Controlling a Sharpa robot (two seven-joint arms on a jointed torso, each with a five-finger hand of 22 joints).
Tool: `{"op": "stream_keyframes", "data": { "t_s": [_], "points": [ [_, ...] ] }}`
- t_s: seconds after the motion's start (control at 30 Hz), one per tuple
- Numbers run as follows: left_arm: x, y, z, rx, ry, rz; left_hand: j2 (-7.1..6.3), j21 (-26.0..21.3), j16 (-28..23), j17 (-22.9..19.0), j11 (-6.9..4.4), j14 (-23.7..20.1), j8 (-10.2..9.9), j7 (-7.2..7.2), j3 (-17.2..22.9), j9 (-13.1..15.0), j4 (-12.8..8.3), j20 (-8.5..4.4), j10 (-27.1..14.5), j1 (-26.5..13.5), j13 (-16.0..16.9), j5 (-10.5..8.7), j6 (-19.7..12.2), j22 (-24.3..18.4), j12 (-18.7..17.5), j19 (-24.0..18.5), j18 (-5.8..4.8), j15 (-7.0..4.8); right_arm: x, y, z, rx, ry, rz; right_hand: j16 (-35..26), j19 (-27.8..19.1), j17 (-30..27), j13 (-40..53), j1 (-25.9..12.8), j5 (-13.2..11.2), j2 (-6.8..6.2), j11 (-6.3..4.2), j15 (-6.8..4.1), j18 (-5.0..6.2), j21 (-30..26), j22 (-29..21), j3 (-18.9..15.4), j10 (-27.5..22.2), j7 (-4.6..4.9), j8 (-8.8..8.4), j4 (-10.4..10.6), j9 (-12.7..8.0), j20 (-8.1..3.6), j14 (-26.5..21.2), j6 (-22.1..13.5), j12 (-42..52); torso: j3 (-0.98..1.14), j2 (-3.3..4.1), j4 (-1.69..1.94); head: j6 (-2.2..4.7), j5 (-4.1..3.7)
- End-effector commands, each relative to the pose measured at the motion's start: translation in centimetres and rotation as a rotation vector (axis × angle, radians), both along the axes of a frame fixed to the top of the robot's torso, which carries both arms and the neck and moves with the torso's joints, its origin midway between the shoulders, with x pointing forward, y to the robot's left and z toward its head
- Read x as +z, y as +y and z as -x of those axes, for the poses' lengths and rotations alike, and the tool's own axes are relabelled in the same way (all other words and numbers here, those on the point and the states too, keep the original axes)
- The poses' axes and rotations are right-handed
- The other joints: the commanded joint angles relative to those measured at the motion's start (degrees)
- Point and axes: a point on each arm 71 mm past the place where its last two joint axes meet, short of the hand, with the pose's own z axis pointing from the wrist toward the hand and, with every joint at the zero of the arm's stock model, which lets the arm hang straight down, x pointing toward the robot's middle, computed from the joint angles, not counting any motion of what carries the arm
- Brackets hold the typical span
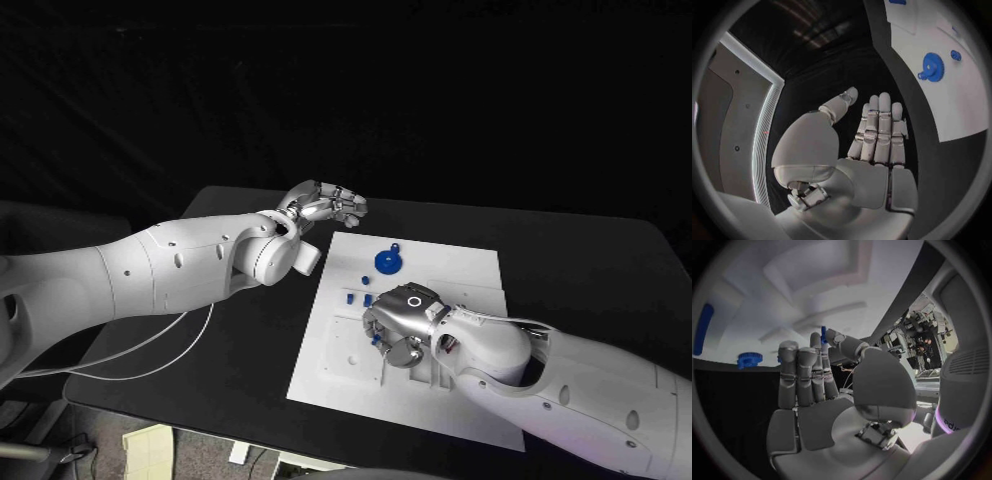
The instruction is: Assemble the parts on the task board
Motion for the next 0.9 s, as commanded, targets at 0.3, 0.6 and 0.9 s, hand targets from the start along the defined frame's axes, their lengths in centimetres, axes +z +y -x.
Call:
{"op": "stream_keyframes", "data": {
  "t_s": [0.3, 0.6, 0.9],
  "points": [
    [0.2, -0.3, 0.1, -0.013, 0.002, 0.021, 0.14, -0.3, -0.5, 0.2, 0.1, 0.3, 0.1, -0.08, -0.2, -0.1, 0.1, 0.39, -0.3, -0.1, -0.1, 0.16, -0.5, 0.1, -0.3, 0.0, 0.18, 0.26, -0.4, 0.2, 0.1, 0.007, -0.004, 0.046, -0.2, 0.6, 0.1, 0.1, 0.2, 0.3, 0.27, 0.16, -0.44, 3.95, 0.3, 1.2, -0.2, 0.3, 0.07, 0.18, -0.2, 0.1, -0.76, 0.0, 0.4, -0.3, -0.01, 0.01, -0.01, -0.17, 0.01],
    [0.2, -0.3, 0.1, -0.015, 0.003, 0.021, 0.13, -0.3, -0.5, 0.2, 0.11, 0.3, 0.1, -0.07, -0.2, -0.1, 0.1, 0.39, -0.3, -0.1, -0.1, 0.16, -0.5, 0.1, -0.3, 0.0, 0.18, 0.26, -0.4, 0.7, 0.2, 0.012, -0.01, 0.051, -0.2, 0.6, 0.1, 0.1, 0.2, 0.3, 0.31, 0.15, -0.44, 3.95, 0.3, 1.2, -0.2, 0.3, 0.06, 0.18, -0.2, 0.1, -0.76, 0.0, 0.4, -0.3, 0.0, 0.0, -0.02, -0.26, 0.03],
    [0.2, -0.4, 0.1, -0.019, 0.006, 0.022, 0.12, -0.3, -0.6, 0.3, 0.11, 0.3, 0.1, -0.07, -0.2, -0.1, 0.1, 0.4, -0.3, -0.1, -0.1, 0.15, -0.6, 0.1, -0.3, 0.0, 0.18, 0.27, -0.4, 1.0, 0.4, 0.018, -0.007, 0.061, -0.3, 0.6, 0.1, 0.2, 0.1, 0.3, 0.33, 0.15, -0.44, 3.95, 0.4, 1.2, -0.2, 0.3, 0.06, 0.18, -0.3, 0.1, -0.74, 0.0, 0.4, -0.3, -0.01, 0.0, -0.03, -0.3, -0.03]
  ]
}}
